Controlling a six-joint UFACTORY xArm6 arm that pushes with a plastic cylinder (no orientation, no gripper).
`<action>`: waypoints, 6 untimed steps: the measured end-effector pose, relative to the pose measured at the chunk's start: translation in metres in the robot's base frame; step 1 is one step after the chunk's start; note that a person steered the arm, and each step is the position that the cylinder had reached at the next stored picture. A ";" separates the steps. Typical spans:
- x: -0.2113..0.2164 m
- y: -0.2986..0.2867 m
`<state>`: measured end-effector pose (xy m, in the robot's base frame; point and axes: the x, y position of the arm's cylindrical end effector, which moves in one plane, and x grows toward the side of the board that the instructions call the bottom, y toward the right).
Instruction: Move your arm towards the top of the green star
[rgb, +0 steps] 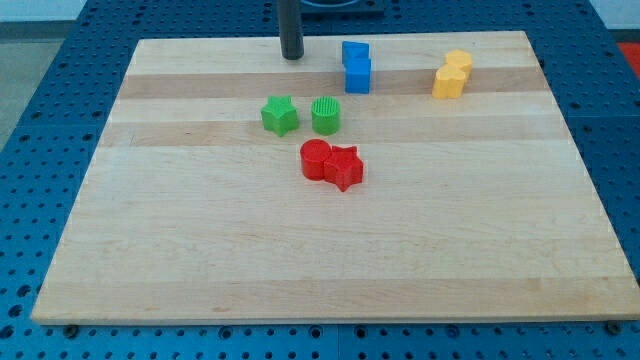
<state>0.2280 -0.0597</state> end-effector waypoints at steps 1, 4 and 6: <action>0.000 0.000; 0.002 0.000; 0.001 -0.001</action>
